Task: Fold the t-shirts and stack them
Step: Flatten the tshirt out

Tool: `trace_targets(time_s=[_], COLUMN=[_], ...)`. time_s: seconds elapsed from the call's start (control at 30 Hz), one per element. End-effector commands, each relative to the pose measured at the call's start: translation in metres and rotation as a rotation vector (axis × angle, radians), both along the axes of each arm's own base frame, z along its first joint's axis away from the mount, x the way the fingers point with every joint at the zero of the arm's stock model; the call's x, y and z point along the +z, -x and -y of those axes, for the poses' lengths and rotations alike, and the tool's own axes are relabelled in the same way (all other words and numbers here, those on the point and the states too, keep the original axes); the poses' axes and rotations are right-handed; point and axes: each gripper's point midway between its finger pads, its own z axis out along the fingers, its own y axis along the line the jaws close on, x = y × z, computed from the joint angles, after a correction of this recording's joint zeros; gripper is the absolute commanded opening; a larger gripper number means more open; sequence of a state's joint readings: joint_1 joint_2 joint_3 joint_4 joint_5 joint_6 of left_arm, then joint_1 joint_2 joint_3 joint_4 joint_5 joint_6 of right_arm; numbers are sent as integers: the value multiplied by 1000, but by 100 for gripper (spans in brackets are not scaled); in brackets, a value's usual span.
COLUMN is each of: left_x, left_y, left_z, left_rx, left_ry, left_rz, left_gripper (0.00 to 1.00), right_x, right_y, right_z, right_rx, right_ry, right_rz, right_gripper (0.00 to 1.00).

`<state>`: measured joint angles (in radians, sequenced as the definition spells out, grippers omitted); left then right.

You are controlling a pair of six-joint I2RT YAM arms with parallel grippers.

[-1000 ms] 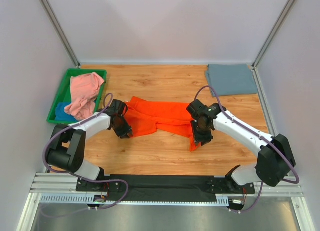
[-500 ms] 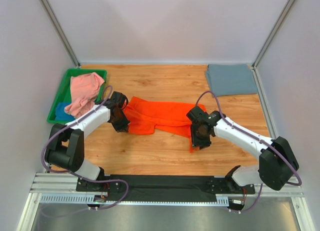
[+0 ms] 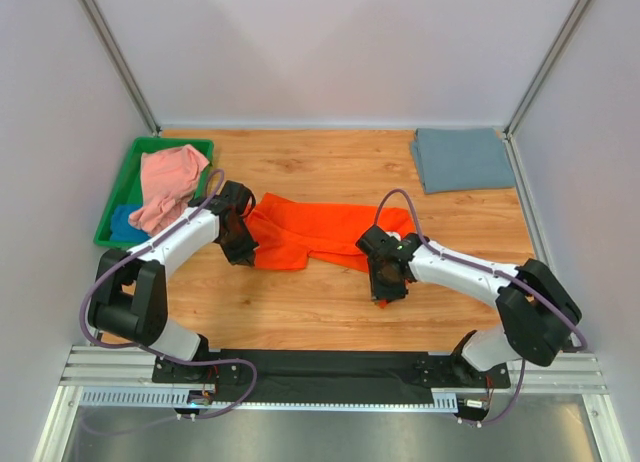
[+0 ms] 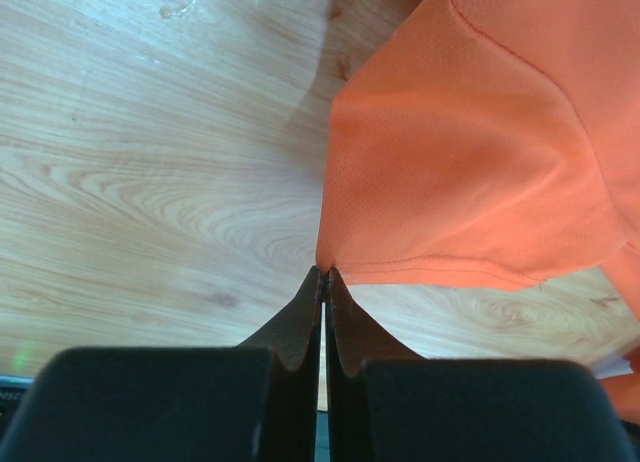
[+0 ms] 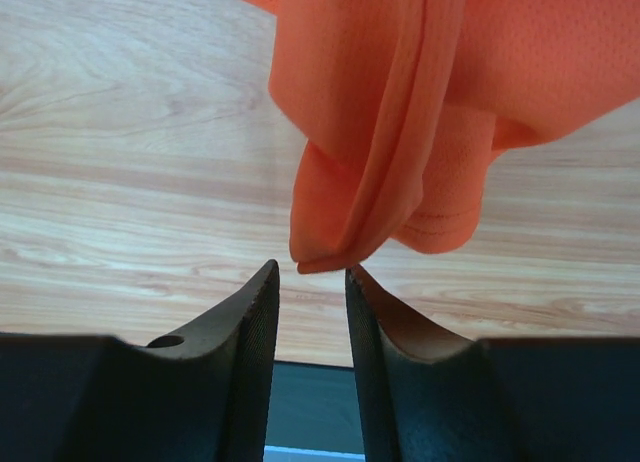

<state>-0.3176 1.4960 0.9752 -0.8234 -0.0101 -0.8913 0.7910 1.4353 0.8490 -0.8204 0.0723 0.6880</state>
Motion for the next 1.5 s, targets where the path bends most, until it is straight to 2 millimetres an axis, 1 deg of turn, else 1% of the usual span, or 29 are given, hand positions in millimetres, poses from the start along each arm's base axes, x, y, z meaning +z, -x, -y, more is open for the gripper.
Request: trace_targets(time_s=[0.0,0.3,0.4,0.43,0.47,0.5,0.53,0.57,0.6,0.63,0.67,0.7,0.73,0.77,0.8,0.87,0.9,0.93,0.97,1.0,1.03,1.1,1.17,1.2,1.27,1.3,1.37,1.4,1.47], left_x=[13,16,18,21,24,26,34,42,54,63,79,97,118,131,154,187,206,225,234,249,263,280,295,304,315,330,334,343,339], left_y=[-7,-11,-11,-13,-12,-12,-16,-13,-18,-19,-17,-22,-21,-18,-20,-11,-8,0,6,11,21,34,50,55,65,69,74,77,77], left_z=[-1,2,2,2,2,2,3,1,3,3,1,2,0,-2,-2,-9,-10,-14,-16,-17,-19,-22,-26,-26,-28,-30,-34,-36,-44], left_rx=[-20,-21,-21,-21,-21,-19,-16,-14,-9,-5,3,12,28,37,48,80,93,109,128,142,151,183,203,217,224,226,230,231,237], left_ry=[-7,-1,-1,1,-1,-2,2,1,10,16,21,35,48,52,68,88,107,128,147,168,198,237,274,299,323,340,324,322,266], left_rz=[30,26,28,34,31,32,48,47,73,88,117,168,231,257,316,403,455,513,533,571,617,653,692,713,735,771,761,784,773], left_gripper=[0,0,0,0,0,0,0,0,0,0,0,0,0,0,0,0,0,0,0,0,0,0,0,0,0,0,0,0,0], right_x=[-7,-39,-41,-38,-35,-30,-14,-5,14,34,50,70,93,107,124,158,174,184,194,214,222,245,260,275,288,293,297,292,272], right_y=[-16,-5,-4,-4,-5,-5,-8,-8,-3,-12,-14,-7,-13,-13,-7,-11,-6,-5,-3,-5,-2,2,4,6,8,11,16,22,31], right_z=[-5,8,16,25,28,31,39,42,54,53,55,70,65,69,84,87,98,101,104,104,102,102,101,97,91,82,74,70,64], right_rx=[-7,17,9,1,-4,-11,-21,-28,-41,-62,-73,-78,-89,-96,-106,-129,-136,-141,-144,-139,-123,-142,-114,-101,-45,39,124,190,274], right_ry=[12,130,186,225,240,257,290,304,334,334,336,371,338,340,375,344,355,345,335,277,240,133,79,16,-43,-80,-109,-106,-91], right_rz=[67,33,39,45,54,61,83,93,91,139,160,166,206,223,236,296,316,331,345,395,405,461,495,523,544,544,533,491,403], right_gripper=[34,31,19,8,2,0,0,0,0,0,0,0,0,0,0,0,0,0,0,0,0,0,0,0,0,0,0,0,0])
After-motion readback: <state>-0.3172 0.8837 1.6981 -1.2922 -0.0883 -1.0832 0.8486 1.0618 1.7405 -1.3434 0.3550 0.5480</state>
